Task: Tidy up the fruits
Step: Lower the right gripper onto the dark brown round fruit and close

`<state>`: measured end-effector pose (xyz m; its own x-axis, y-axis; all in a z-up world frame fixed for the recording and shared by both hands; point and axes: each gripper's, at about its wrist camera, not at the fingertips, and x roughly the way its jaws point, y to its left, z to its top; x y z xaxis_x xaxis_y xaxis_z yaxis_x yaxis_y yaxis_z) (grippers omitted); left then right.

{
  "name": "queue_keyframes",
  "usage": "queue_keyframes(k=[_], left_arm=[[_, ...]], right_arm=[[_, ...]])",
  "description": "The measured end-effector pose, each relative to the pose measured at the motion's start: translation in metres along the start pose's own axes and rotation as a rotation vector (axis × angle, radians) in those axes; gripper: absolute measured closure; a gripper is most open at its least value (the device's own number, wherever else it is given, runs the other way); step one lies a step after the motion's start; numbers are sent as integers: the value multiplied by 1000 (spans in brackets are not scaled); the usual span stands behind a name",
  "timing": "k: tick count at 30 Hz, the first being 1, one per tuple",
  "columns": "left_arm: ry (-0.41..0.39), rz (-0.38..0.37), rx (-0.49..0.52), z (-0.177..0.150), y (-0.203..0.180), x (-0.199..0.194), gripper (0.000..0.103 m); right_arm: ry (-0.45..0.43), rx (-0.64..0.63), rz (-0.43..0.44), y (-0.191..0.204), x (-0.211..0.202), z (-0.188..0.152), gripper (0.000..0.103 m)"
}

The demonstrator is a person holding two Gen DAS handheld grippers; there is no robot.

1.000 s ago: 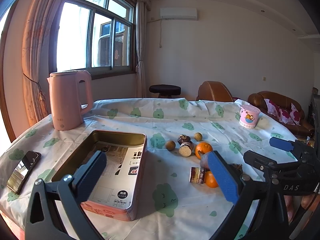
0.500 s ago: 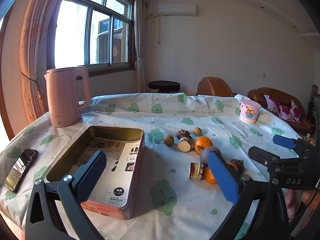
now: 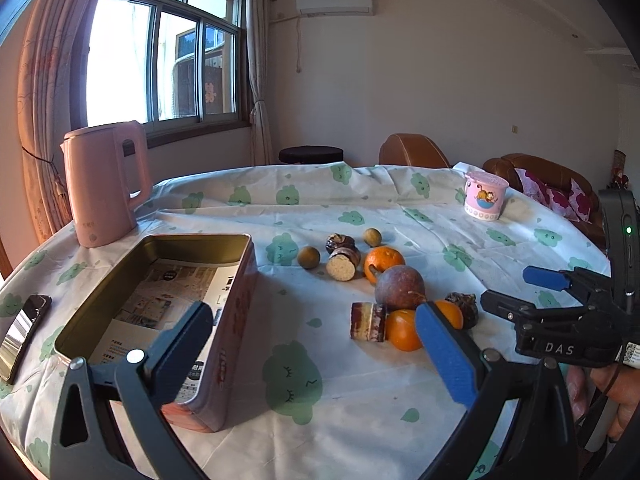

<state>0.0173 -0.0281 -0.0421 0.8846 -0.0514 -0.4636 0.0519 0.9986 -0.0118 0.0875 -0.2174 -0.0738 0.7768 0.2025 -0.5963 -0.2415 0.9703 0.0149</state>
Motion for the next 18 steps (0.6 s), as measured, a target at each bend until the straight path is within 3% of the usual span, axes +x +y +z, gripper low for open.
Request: queue_keyframes(k=[3,5,8,18], left_arm=[[9,-4,8,-1,-4,4,0],[14,-7,9,-1,-5,6,0],[13,-10,9,-1,-6,6,0],[4,-76,23,1,-15,6,0]], right_arm=[[20,-19,25,4,6,0,24],[40,-33,26,8,12,1,34],[77,-26,36,10,23,3,39],[192,20,158,7,49,7,42]])
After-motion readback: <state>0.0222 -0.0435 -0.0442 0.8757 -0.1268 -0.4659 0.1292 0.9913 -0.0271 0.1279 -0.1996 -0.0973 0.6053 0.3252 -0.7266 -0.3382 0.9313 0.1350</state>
